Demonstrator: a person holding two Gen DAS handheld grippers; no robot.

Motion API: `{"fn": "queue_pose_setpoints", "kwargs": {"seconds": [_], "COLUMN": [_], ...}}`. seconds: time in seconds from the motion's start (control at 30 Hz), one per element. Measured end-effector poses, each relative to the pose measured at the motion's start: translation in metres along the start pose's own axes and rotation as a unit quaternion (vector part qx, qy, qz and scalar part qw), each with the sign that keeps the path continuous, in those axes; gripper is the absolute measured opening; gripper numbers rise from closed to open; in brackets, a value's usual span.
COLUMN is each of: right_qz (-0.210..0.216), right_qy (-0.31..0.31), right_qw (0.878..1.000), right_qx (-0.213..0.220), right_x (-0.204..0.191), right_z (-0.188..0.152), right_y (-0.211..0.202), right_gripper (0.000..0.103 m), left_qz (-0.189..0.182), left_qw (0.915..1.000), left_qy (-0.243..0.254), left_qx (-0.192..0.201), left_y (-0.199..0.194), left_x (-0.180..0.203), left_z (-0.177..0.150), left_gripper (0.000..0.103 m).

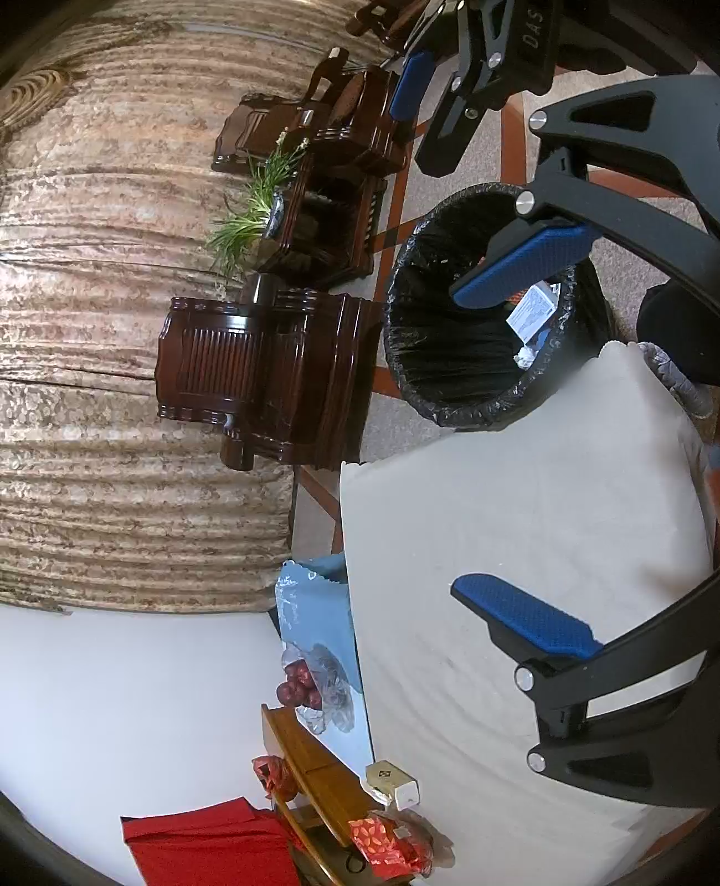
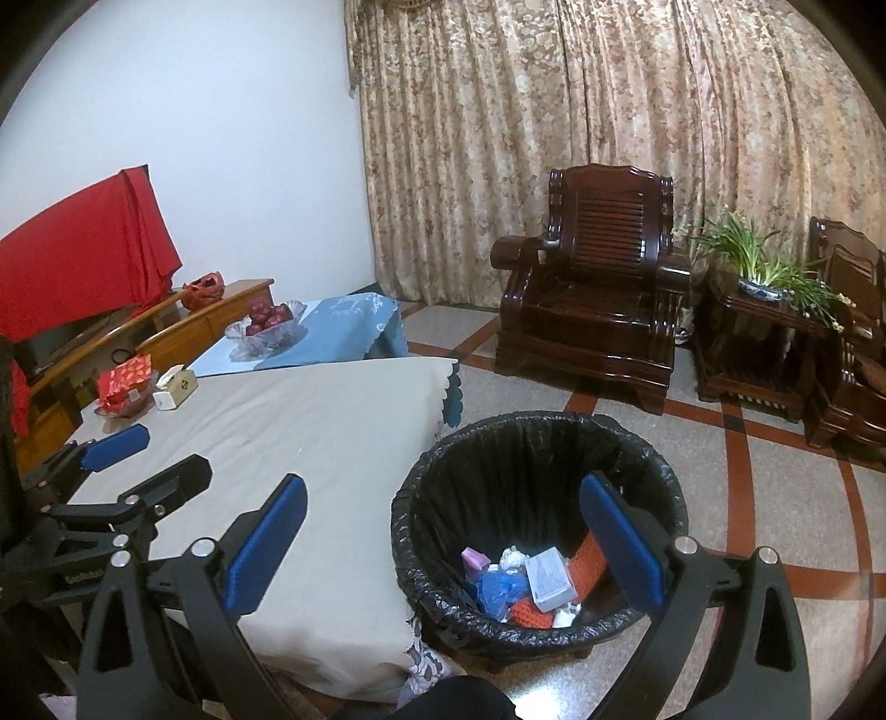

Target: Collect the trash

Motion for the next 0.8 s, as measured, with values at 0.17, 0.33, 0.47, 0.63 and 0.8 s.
{"fn": "queue_pose_setpoints", "kwargs": {"seconds": [0.17, 0.33, 0.47, 0.63, 0.8], "right_qz": [0.001, 0.002, 0.001, 0.002, 0.002], "right_qy": [-0.001, -0.003, -0.003, -0.003, -0.003], "right_qw": [1.000, 1.000, 1.000, 1.000, 1.000], "right_qx": [0.000, 0.001, 0.000, 0.001, 0.000], "right_x": [0.0000, -0.0004, -0.0014, -0.0025, -0.0025], "right_z": [0.0008, 0.0012, 0.0009, 0.0005, -0.0002], "right_y": [-0.0002, 0.0007, 0.0011, 0.0012, 0.0013], "right_gripper": [0.097, 0.097, 0.097, 0.097, 0.097], "left_qz": [0.000, 0.000, 0.000, 0.000, 0.000], "left_qw": [1.0000, 1.0000, 1.0000, 1.0000, 1.0000], "left_qy": [0.000, -0.001, -0.001, 0.000, 0.000], "left_qx": [0.003, 0.004, 0.004, 0.004, 0.004], "left_y": [-0.0003, 0.0001, -0.0001, 0.0002, 0.0006], "left_x": [-0.0008, -0.0016, -0.0018, -0.0023, -0.0023], "left_z": [0.0012, 0.0019, 0.0010, 0.0004, 0.0005], "left_gripper": [0.094, 0.094, 0.094, 0.094, 0.094]}}
Point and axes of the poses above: each gripper's, at about its wrist camera, not at the fingertips, and y roughly the way its jaws point, x to its right, z to its top, the point moved 3 cm from there along y, roughly the way its jaws point, and after that the axes turned 6 degrees about y, right-handed, at the moved point
